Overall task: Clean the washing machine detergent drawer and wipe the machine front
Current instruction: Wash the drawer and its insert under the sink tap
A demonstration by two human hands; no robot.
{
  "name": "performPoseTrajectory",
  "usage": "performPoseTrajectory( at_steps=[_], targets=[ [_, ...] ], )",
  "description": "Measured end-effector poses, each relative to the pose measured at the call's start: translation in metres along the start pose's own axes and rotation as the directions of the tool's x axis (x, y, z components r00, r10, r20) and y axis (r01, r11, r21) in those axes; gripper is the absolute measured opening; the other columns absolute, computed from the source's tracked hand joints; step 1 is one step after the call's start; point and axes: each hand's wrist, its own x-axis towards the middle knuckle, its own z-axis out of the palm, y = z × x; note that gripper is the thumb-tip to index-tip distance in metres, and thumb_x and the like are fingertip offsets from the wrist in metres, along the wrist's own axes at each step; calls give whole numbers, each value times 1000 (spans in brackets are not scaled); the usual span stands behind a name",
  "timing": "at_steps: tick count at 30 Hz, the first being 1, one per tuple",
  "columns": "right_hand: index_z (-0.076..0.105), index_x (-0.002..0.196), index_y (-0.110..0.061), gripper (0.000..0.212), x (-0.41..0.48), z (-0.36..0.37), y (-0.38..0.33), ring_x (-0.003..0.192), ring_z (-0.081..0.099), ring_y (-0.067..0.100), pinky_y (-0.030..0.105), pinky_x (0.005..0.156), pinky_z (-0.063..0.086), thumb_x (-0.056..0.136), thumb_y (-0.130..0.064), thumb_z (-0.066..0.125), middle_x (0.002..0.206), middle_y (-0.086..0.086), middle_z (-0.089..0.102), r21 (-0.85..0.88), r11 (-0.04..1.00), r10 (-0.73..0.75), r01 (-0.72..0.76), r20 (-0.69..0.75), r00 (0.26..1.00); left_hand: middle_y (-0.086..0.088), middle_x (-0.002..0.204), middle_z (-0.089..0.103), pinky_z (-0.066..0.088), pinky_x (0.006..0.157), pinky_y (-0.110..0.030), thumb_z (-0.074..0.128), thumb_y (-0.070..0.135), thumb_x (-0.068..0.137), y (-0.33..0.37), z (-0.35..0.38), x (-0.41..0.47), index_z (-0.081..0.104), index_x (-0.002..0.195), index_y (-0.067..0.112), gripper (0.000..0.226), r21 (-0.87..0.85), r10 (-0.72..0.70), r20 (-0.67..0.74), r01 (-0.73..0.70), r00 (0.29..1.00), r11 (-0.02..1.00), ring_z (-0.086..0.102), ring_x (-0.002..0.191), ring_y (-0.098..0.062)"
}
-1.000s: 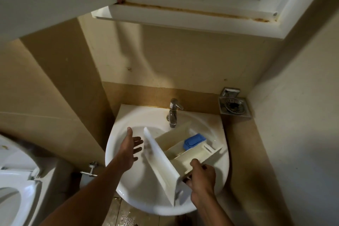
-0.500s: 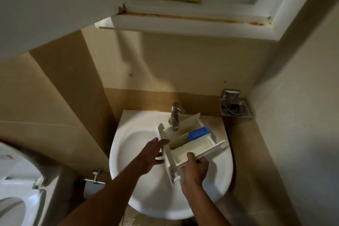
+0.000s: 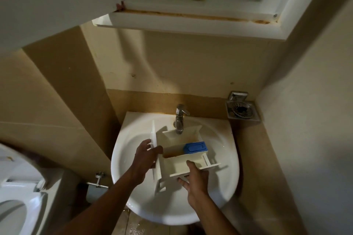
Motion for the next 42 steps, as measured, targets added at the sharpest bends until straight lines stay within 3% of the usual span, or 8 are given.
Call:
performPoseTrajectory(
  at_steps=[9, 15, 20, 26, 29, 33, 38, 42],
  targets=[
    [48, 136, -4, 43, -10, 9, 5, 99, 64, 40, 43, 56, 61, 94, -3, 59, 118, 29, 63, 86, 947, 288, -310, 202, 936, -5, 128, 43, 49, 80, -36, 81, 51, 63, 27, 5, -15, 44, 135, 25, 85, 376, 113, -269, -4, 956, 927, 54, 104, -25],
    [52, 130, 0, 39, -4, -2, 1, 96, 65, 41, 43, 57, 61, 92, 7, 51, 115, 31, 63, 31, 970, 233, -243, 180, 956, -5, 135, 41, 53, 85, -39, 80, 47, 68, 17, 3, -29, 33, 147, 23, 95, 338, 85, -228, -3, 970, 941, 53, 109, -26],
    [54, 127, -4, 41, 7, -14, -3, 96, 66, 43, 43, 55, 60, 90, 12, 48, 114, 29, 64, -75, 990, 129, -121, 121, 984, -7, 134, 52, 58, 88, -48, 77, 43, 63, 3, -14, -33, 15, 154, 26, 111, 170, -103, 4, 101, 995, 980, 62, 108, -29],
    [64, 106, -1, 26, 22, -34, -22, 87, 69, 42, 51, 65, 62, 85, 4, 49, 99, 30, 69, -389, 921, 43, 3, 110, 993, -18, 134, 56, 55, 86, -51, 48, 76, 84, -11, -29, -28, 39, 145, 16, 87, 89, -271, -112, 281, 956, 955, 64, 105, -35],
    [66, 96, 2, 28, 29, -35, -39, 86, 70, 45, 55, 68, 61, 73, -6, 52, 95, 29, 71, -544, 837, 1, 66, 122, 992, -17, 141, 53, 48, 94, -49, 41, 73, 90, -16, -37, -22, 47, 143, 10, 83, 55, -300, -175, 314, 938, 948, 58, 114, -37],
    [56, 84, -4, 8, 35, -26, -61, 61, 59, 27, 25, 46, 49, 81, -2, 49, 73, 13, 57, -658, 740, 2, 141, 213, 977, -15, 129, 59, 45, 98, -44, 47, 62, 93, -23, -40, -19, 67, 115, 11, 59, 23, -271, -131, 276, 954, 961, 57, 107, -31],
    [59, 102, -5, 15, 72, -11, -79, 77, 64, 31, 35, 68, 53, 90, -12, 51, 87, 17, 65, -740, 663, 128, 113, 260, 957, -16, 122, 65, 48, 99, -46, 57, 46, 94, -24, -32, -23, 72, 113, 14, 40, -16, -278, -11, 278, 960, 960, 61, 106, -31],
    [59, 110, -8, 17, 93, -5, -93, 80, 67, 28, 35, 69, 55, 97, -18, 55, 89, 15, 69, -815, 562, 204, 140, 300, 932, -18, 122, 65, 54, 97, -49, 69, 36, 87, -32, -24, -27, 67, 118, 12, 39, 3, -299, -1, 299, 954, 954, 62, 110, -34]
  ],
)
